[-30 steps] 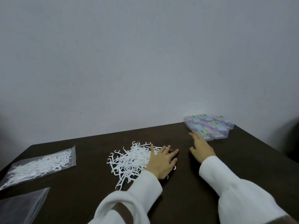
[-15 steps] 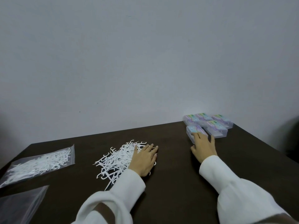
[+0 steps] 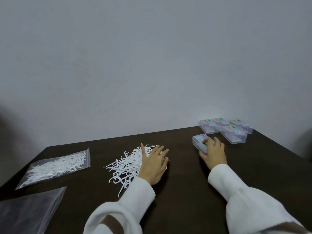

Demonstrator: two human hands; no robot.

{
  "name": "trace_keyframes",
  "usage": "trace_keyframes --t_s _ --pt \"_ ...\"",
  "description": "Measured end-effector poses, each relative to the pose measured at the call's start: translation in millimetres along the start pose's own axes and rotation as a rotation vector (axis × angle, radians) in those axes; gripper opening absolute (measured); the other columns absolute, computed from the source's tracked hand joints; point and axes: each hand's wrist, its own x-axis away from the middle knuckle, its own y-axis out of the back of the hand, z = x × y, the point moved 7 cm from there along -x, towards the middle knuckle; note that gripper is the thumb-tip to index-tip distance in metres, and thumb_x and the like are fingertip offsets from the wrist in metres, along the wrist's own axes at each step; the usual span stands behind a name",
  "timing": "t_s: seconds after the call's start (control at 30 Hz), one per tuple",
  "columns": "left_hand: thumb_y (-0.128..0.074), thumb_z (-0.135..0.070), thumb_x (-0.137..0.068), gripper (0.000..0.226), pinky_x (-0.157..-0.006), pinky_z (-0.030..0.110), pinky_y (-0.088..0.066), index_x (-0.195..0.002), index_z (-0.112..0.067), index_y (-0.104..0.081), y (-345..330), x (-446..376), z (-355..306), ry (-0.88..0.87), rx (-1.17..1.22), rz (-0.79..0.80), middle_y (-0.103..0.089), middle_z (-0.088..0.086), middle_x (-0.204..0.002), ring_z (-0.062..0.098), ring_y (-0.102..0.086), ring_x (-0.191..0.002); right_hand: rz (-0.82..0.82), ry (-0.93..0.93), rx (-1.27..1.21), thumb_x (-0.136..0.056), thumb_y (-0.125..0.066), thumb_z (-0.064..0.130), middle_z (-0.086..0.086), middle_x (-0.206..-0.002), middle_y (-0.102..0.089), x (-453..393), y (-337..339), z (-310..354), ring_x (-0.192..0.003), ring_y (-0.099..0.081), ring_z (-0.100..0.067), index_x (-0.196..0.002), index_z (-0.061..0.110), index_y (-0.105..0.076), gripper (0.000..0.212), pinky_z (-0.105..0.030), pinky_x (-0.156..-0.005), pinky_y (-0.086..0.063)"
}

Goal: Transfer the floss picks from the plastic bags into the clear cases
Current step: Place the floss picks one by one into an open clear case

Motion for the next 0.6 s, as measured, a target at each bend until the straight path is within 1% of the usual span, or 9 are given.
trace_keyframes --t_s 0.03,0.07,0.1,0.2,0.3,0.37,0.43,0.5,0.6 --pt "0.015 -0.050 -0.079 0.082 -0.105 0.054 0.025 -0.146 -0.031 -0.027 -0.3 1.9 -0.6 -0.009 0.018 -0.020 -0.025 -0.008 -0.154 0.006 -0.011 -0.144 -0.011 0.005 -0.011 -0.086 -0.062 0.021 -0.012 -0.146 -0.026 0.1 -0.6 1.5 -0.135 -0.023 -0.030 -0.125 0.020 -0.041 0.045 -0.039 -0.105 -0.036" --pt "0.017 -0.050 -0.074 0.088 -0.106 0.054 0.024 -0.145 -0.031 -0.029 -1.4 3.3 -0.2 -0.011 0.041 -0.036 -0.027 -0.009 -0.153 0.005 -0.013 -0.144 -0.018 0.006 -0.028 -0.086 -0.063 0.020 -0.012 -0.142 -0.030 0.2 -1.3 3.5 -0.133 -0.026 -0.029 -0.123 0.019 -0.041 0.043 -0.038 -0.103 -0.038" --pt "0.016 -0.051 -0.073 0.088 -0.107 0.054 0.023 -0.145 -0.031 -0.031 -1.7 4.9 0.7 -0.009 0.065 -0.055 -0.029 -0.009 -0.152 0.005 -0.014 -0.143 -0.019 0.003 -0.055 -0.085 -0.064 0.019 -0.011 -0.140 -0.032 0.7 -3.1 6.1 -0.131 -0.029 -0.029 -0.122 0.019 -0.042 0.043 -0.037 -0.102 -0.038" --pt "0.011 -0.050 -0.074 0.085 -0.107 0.050 0.025 -0.143 -0.030 -0.035 3.3 11.0 0.7 -0.002 0.134 -0.107 -0.034 -0.010 -0.149 0.005 -0.019 -0.142 0.020 0.023 -0.167 -0.082 -0.067 0.015 -0.010 -0.137 -0.033 3.3 -11.8 18.8 -0.126 -0.036 -0.027 -0.122 0.016 -0.042 0.047 -0.034 -0.101 -0.039" --pt "0.006 -0.050 -0.077 0.081 -0.106 0.044 0.028 -0.140 -0.029 -0.039 11.5 16.8 1.8 0.007 0.195 -0.160 -0.039 -0.012 -0.145 0.004 -0.025 -0.139 0.047 0.099 -0.316 -0.079 -0.069 0.012 -0.009 -0.134 -0.037 7.5 -22.0 35.0 -0.124 -0.040 -0.023 -0.122 0.014 -0.043 0.050 -0.029 -0.098 -0.039" --pt "0.000 -0.048 -0.081 0.075 -0.107 0.041 0.028 -0.138 -0.028 -0.043 16.8 19.0 5.3 0.019 0.256 -0.213 -0.044 -0.011 -0.140 0.004 -0.030 -0.136 0.030 0.151 -0.435 -0.079 -0.069 0.011 -0.008 -0.130 -0.041 12.5 -23.2 45.6 -0.121 -0.043 -0.021 -0.117 0.014 -0.046 0.045 -0.026 -0.094 -0.038" --pt "-0.004 -0.047 -0.082 0.071 -0.108 0.038 0.026 -0.136 -0.027 -0.045 20.7 21.2 9.9 0.037 0.296 -0.264 -0.048 -0.011 -0.137 0.004 -0.034 -0.133 0.017 0.172 -0.553 -0.080 -0.069 0.011 -0.005 -0.123 -0.046 17.1 -22.0 53.1 -0.113 -0.045 -0.016 -0.111 0.017 -0.046 0.039 -0.024 -0.091 -0.039" --pt "-0.004 -0.048 -0.083 0.070 -0.109 0.037 0.023 -0.136 -0.027 -0.046 24.0 23.7 14.1 0.061 0.316 -0.300 -0.048 -0.012 -0.136 0.004 -0.036 -0.132 0.060 0.175 -0.679 -0.080 -0.069 0.010 0.000 -0.117 -0.048 21.7 -22.7 58.9 -0.108 -0.045 -0.011 -0.109 0.020 -0.045 0.039 -0.022 -0.088 -0.040" --pt "-0.007 -0.051 -0.084 0.068 -0.111 0.034 0.019 -0.135 -0.028 -0.045 28.5 26.5 23.4 0.113 0.401 -0.356 -0.049 -0.011 -0.135 0.003 -0.036 -0.131 0.166 0.177 -0.844 -0.081 -0.068 0.010 0.004 -0.116 -0.051 26.4 -26.7 66.9 -0.108 -0.048 -0.012 -0.112 0.022 -0.046 0.040 -0.021 -0.087 -0.041"
